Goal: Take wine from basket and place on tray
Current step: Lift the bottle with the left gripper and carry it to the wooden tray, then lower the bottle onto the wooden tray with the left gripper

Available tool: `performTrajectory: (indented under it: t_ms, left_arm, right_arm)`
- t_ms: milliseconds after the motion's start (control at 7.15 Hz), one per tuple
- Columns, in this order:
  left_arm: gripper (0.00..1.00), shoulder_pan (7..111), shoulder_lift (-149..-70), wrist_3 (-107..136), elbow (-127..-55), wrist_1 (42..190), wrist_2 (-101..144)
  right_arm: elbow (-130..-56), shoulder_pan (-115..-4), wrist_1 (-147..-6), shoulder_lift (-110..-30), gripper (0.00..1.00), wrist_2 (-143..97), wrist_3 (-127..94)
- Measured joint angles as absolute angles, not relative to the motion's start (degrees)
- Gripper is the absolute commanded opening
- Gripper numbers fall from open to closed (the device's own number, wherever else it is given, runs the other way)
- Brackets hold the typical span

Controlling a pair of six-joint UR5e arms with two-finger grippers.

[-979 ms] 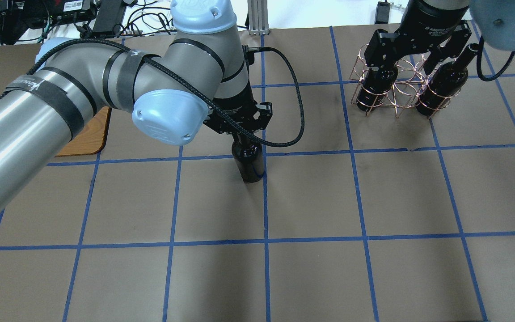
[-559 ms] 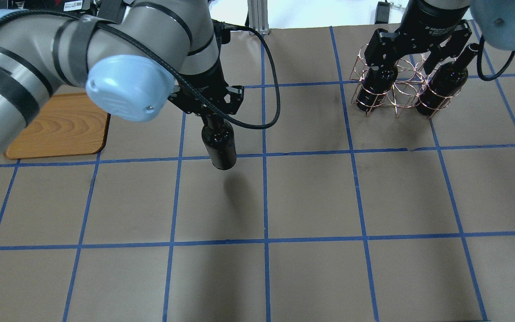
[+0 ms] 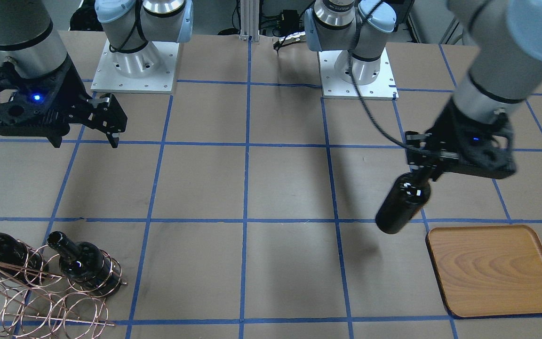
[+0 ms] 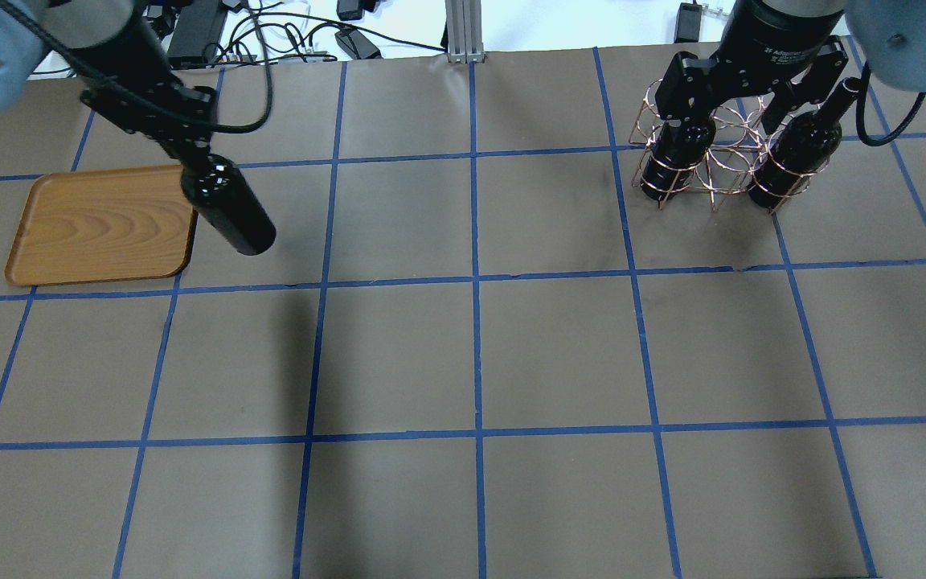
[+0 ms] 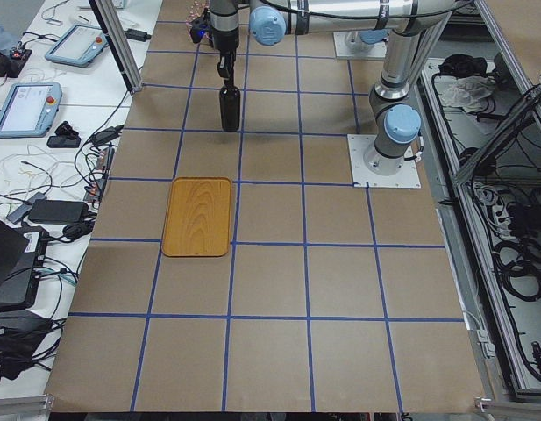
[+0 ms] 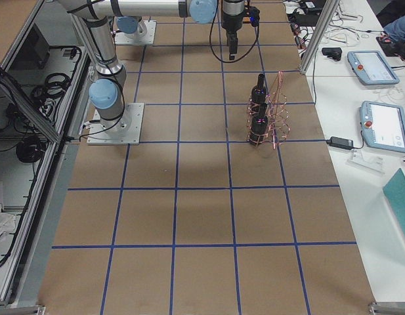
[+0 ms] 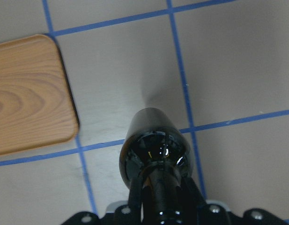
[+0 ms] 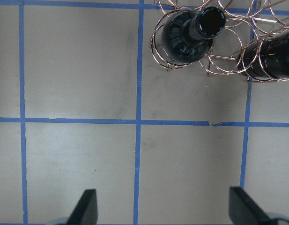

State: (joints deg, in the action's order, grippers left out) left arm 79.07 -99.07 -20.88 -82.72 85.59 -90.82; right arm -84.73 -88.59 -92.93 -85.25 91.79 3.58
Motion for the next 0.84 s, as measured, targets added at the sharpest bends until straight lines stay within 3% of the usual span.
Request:
performTrajectory:
  t_ms: [280, 839]
  left_arm:
    - [0.05, 68.68, -101.27, -29.89, -80.42, 85.21, -90.96]
    - [0.05, 60.40, -110.57, -38.37, -73.92, 79.25, -92.26]
  right_arm:
    - [-84.73, -88.59, -92.90, -85.25, 1.00, 91.73, 3.60]
    - [-84.73, -88.59, -92.90, -85.25, 1.00, 91.79, 3.62]
